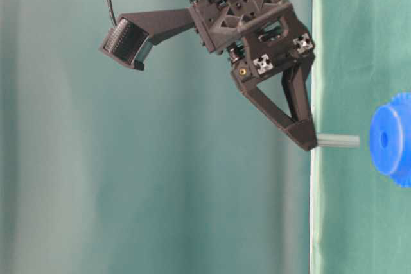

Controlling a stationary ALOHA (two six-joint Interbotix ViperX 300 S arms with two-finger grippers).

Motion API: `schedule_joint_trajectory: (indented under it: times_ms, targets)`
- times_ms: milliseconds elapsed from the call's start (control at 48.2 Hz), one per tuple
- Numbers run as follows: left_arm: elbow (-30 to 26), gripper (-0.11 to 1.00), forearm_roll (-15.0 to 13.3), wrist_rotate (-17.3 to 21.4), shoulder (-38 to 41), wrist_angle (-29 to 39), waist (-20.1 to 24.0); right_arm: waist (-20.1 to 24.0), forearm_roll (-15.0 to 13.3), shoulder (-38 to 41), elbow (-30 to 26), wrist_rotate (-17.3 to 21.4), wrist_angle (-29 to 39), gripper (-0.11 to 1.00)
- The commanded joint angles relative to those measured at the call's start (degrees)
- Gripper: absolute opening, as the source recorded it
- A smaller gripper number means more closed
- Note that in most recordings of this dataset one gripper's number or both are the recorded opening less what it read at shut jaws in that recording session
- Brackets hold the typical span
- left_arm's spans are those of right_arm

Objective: Insert the shaft placed at a random location into the center hole of the medium gear at another random location.
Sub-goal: 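Lift the shaft and carry it left over the blue gear's center hole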

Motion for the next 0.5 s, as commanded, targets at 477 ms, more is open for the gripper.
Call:
schedule_joint_trajectory:
  times_ms: [477]
  targets:
    - [-1.2,0.00,0.2,-0.1,0.5,-0.3,0.0,0.4,0.4,1.6,-1.4,0.0,-0.1,0.14]
